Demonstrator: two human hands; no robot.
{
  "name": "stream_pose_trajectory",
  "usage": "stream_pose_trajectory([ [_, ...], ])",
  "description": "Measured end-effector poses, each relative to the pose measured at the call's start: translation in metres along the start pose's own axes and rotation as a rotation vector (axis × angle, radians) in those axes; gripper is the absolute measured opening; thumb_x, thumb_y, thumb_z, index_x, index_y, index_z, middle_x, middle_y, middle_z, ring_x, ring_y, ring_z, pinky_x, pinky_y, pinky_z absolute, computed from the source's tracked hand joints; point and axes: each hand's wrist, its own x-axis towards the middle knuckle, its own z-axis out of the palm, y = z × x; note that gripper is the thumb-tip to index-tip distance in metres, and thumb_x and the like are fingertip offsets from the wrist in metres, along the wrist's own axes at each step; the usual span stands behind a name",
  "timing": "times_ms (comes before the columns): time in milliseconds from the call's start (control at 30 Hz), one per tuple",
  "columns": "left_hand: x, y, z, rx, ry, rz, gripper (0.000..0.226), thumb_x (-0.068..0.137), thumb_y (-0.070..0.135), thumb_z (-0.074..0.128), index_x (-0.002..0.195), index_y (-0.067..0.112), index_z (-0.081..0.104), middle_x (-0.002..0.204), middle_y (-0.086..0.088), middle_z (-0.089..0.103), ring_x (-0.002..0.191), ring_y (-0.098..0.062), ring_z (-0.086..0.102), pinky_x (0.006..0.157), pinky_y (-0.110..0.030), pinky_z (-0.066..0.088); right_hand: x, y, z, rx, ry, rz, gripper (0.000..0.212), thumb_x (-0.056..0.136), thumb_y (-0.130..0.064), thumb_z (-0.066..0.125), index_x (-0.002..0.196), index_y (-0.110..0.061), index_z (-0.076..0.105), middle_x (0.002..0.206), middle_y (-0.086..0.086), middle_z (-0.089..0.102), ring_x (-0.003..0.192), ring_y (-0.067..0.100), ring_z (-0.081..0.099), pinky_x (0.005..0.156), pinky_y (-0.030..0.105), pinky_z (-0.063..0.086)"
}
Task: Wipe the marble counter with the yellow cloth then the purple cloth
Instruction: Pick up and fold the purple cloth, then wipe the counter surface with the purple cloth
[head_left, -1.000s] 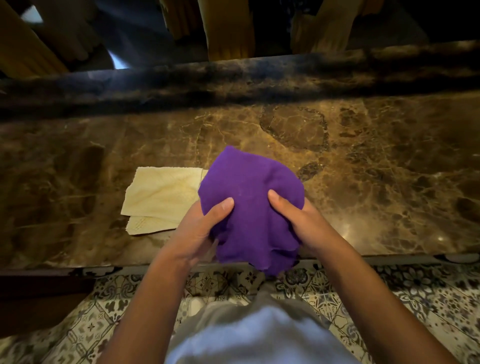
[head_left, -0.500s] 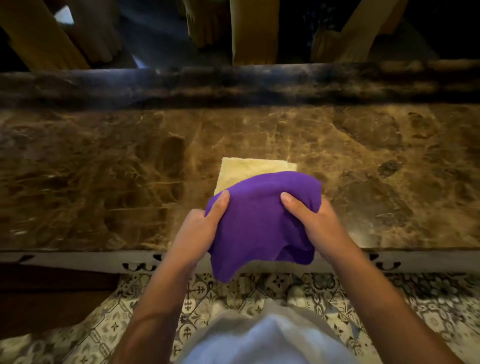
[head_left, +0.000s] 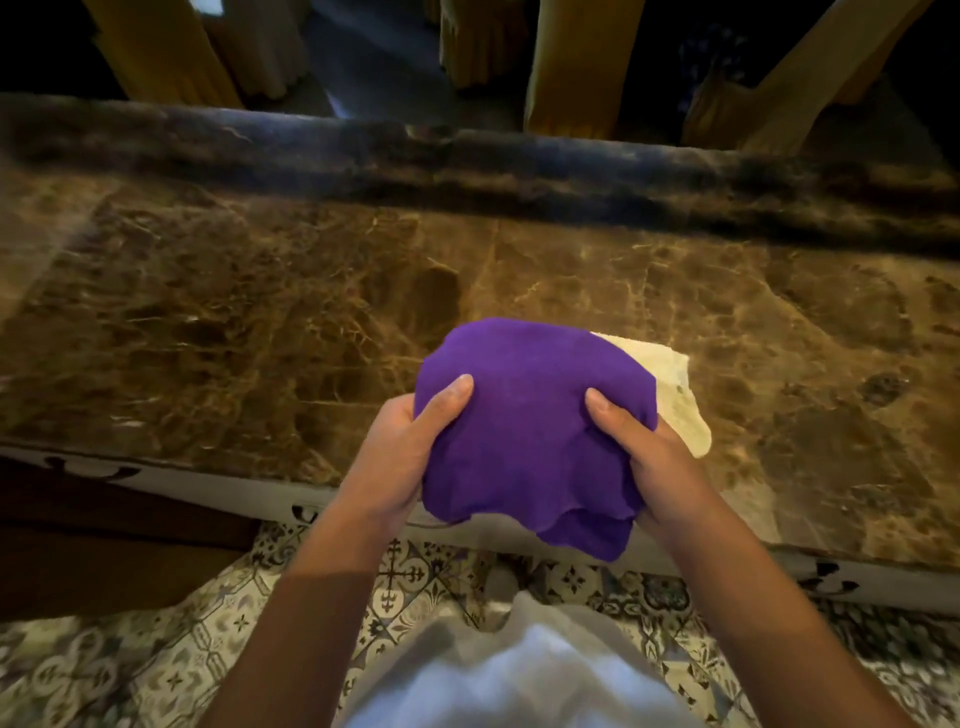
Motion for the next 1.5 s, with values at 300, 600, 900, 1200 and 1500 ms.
stream_pose_trajectory([
  [300,0.01,0.007,-0.047,-0.108,0.158,0.041,0.027,0.082,0.031,0.069,0.09,0.007,0.078,0.092,-0.01,0.081,0.084,-0.013,0.076,0.071,-0.025,0.059,0.042,0.024,0.047,0.121,0.003,0.159,0.038,0.078,-0.027,0.069,0.113,-0.013,0.071,0.108,0.01,0.079,0.094,0.022,0.076,0.077,0.032,0.063],
  [600,0.034,0.018,-0.121,0.019,0.135,-0.017,0.038,0.083,0.049,0.073,0.097,0.016,0.083,0.107,-0.013,0.081,0.106,-0.028,0.075,0.099,-0.048,0.056,0.051,0.047,0.109,0.18,0.087,0.187,0.04,0.08,-0.021,0.066,0.118,-0.01,0.069,0.11,0.012,0.078,0.093,0.022,0.077,0.074,0.033,0.064],
  [900,0.078,0.046,-0.179,0.386,-0.167,0.089,0.03,0.099,0.039,0.058,0.107,0.018,0.078,0.101,0.005,0.078,0.092,-0.007,0.07,0.086,-0.029,0.052,0.042,0.038,0.156,0.132,0.31,-0.125,0.023,0.086,-0.006,0.065,0.103,-0.018,0.076,0.094,0.003,0.081,0.086,0.019,0.077,0.069,0.032,0.063],
  [1200,0.107,0.042,-0.348,1.389,0.303,0.422,0.044,0.093,0.029,0.07,0.131,0.006,0.067,0.147,-0.021,0.056,0.143,-0.04,0.044,0.117,-0.052,0.035,0.092,0.083,0.177,-1.6,-0.056,-0.463,0.054,0.08,-0.025,0.062,0.134,-0.017,0.063,0.139,0.01,0.063,0.132,0.029,0.056,0.112,0.043,0.038],
  [1500,0.124,0.035,-0.396,1.501,0.439,0.282,0.064,0.103,0.05,0.045,0.156,0.015,0.037,0.169,-0.016,0.026,0.159,-0.036,0.012,0.123,-0.062,0.011,0.072,0.132,0.19,-1.623,0.214,-0.369,0.075,0.09,-0.075,0.037,0.154,-0.037,0.035,0.169,-0.003,0.021,0.157,0.02,0.009,0.126,0.051,0.011],
])
